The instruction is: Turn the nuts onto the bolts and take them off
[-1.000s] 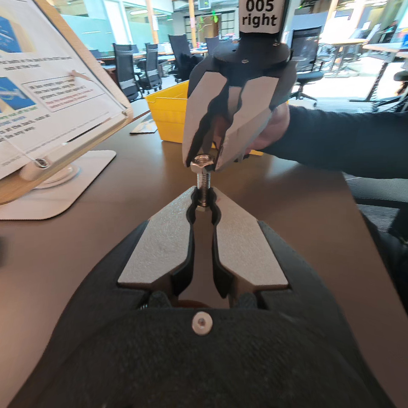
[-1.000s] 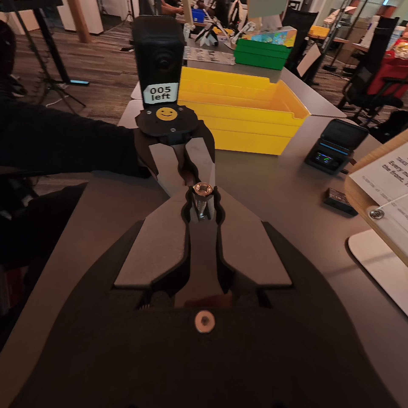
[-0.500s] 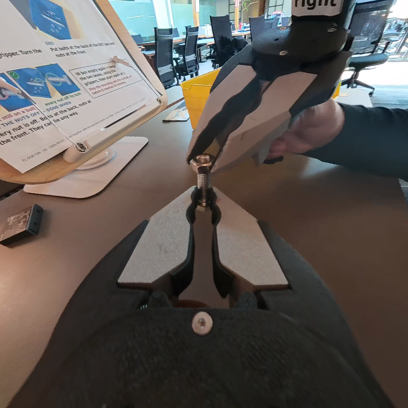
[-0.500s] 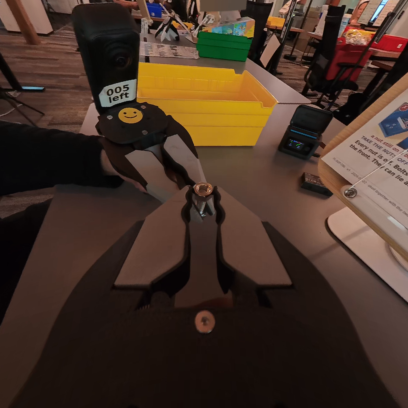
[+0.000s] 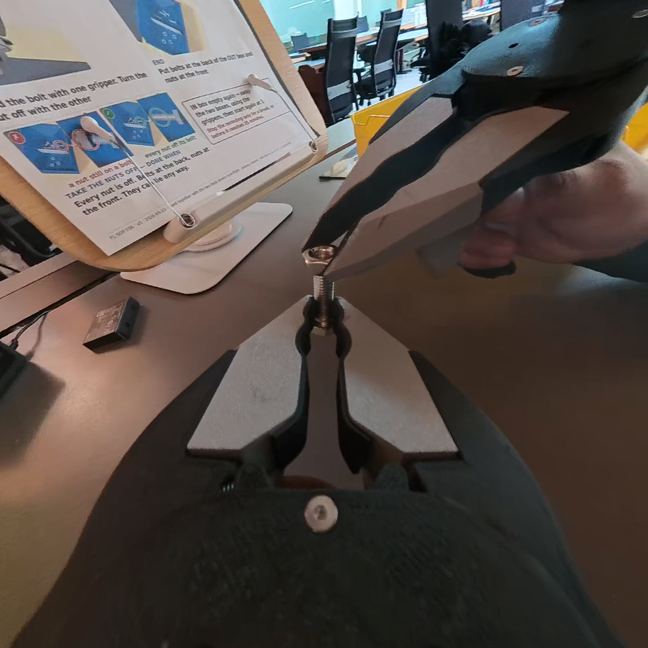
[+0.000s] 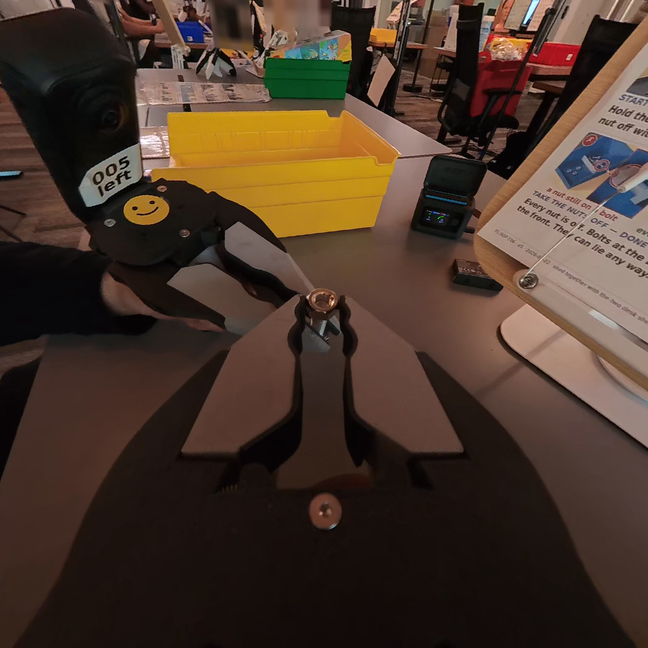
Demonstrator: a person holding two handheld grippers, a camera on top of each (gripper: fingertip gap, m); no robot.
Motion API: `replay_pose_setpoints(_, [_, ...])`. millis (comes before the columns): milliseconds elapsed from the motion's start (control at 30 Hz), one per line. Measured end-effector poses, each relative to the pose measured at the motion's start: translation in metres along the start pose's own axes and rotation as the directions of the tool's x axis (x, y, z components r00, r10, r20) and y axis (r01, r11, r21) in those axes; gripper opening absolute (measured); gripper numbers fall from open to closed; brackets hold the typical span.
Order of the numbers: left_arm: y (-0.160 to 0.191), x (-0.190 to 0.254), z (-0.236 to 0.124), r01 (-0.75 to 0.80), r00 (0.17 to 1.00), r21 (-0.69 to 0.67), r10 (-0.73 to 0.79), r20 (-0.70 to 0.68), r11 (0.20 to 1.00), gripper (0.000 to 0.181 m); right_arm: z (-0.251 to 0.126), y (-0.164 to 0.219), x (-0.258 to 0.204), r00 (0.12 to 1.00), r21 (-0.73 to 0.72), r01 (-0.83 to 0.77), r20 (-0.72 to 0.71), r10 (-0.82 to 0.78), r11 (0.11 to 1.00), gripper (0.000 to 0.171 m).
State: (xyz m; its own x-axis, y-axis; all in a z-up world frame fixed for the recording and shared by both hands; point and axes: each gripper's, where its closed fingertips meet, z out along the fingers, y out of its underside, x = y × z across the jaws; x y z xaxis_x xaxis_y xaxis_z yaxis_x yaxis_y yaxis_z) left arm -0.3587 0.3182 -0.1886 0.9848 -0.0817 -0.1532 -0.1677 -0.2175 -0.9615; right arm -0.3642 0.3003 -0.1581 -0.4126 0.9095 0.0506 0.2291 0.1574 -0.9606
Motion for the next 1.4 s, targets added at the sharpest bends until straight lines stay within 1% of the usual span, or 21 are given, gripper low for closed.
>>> replay_pose_setpoints(200, [0.002, -0.006, 0.003, -0.004, 0.996, -0.024, 0.006, 0.086, 1.000, 0.007, 0.003, 0.001, 0.006, 0.998, 0.009, -0.037, -0.048, 0.038, 0.999, 0.015])
replay_pose_setpoints(367, [0.001, -0.012, 0.004, 0.011, 0.987, -0.022, -0.008, 0.160, 1.000, 0.007, 0.006, -0.001, 0.011, 0.991, 0.044, -0.083, -0.103, 0.087, 0.996, 0.015])
replay_pose_setpoints(533, [0.001, -0.014, 0.004, -0.013, 0.980, -0.029, 0.018, 0.200, 0.999, 0.007, 0.007, -0.001, 0.012, 0.987, 0.049, -0.081, -0.134, 0.087, 0.995, 0.015])
replay_pose_setpoints(733, [-0.001, -0.013, 0.004, 0.001, 0.985, -0.014, 0.002, 0.174, 1.000, 0.006, 0.007, 0.000, 0.012, 0.986, 0.052, -0.100, -0.127, 0.105, 0.994, 0.015])
replay_pose_setpoints(900, [-0.002, -0.012, 0.003, -0.005, 0.986, -0.006, 0.005, 0.168, 1.000, 0.006, 0.010, 0.004, 0.010, 0.989, 0.026, -0.073, -0.131, 0.076, 0.997, 0.015])
replay_pose_setpoints(1200, [-0.005, -0.011, 0.001, 0.023, 0.990, 0.024, -0.026, 0.141, 0.999, 0.007, 0.009, 0.003, 0.006, 0.992, 0.027, -0.068, -0.104, 0.070, 0.997, 0.028])
replay_pose_setpoints(1333, [-0.007, -0.011, -0.001, 0.066, 0.993, 0.054, -0.071, 0.094, 0.996, 0.007, 0.005, -0.002, 0.005, 0.995, 0.050, -0.044, -0.083, 0.049, 0.998, 0.037])
replay_pose_setpoints(1400, [-0.009, -0.011, -0.003, 0.093, 0.993, 0.075, -0.098, 0.066, 0.993, 0.006, 0.002, -0.007, 0.001, 0.998, 0.079, -0.027, -0.050, 0.031, 0.997, 0.043])
